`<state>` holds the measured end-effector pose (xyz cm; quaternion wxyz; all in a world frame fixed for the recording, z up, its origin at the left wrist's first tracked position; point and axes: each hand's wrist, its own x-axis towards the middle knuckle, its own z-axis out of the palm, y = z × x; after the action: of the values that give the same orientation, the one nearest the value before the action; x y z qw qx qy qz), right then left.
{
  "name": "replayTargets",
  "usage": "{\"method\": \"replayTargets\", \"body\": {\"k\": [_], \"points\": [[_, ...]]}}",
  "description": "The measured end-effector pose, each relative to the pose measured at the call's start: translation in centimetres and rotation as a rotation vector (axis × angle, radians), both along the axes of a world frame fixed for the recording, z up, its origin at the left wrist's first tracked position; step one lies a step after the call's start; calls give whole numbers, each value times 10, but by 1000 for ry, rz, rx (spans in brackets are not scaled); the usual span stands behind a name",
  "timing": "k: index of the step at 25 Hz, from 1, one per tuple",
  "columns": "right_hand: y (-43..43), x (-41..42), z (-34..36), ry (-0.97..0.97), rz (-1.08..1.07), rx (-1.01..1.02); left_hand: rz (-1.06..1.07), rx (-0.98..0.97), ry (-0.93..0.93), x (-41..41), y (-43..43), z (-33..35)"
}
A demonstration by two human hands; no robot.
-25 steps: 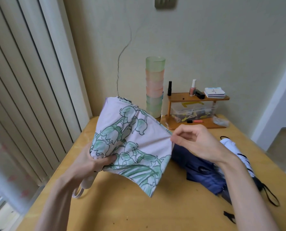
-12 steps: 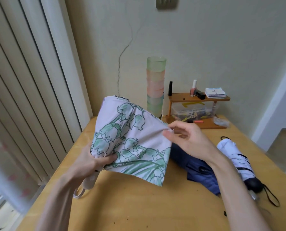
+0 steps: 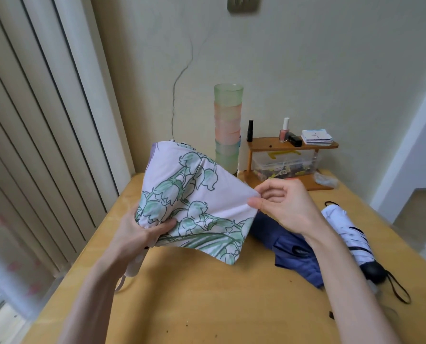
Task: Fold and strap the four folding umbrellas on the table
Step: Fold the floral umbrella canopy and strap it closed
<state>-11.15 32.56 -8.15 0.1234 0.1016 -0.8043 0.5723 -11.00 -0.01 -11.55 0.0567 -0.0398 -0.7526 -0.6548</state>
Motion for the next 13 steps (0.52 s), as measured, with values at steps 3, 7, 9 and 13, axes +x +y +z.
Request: {"method": "replayTargets", "body": {"k": [3, 7, 9, 13], "points": [[-1, 1, 1, 39, 93, -46, 15, 11, 2, -2, -2, 0], [-6, 4, 3, 49, 123, -198, 24, 12, 11, -1, -2, 2], [-12, 7, 6, 70, 99, -239, 4, 5, 18, 0, -2, 2], [-17, 5, 7, 153, 55, -74, -32, 10, 17, 3, -1, 4]]}}
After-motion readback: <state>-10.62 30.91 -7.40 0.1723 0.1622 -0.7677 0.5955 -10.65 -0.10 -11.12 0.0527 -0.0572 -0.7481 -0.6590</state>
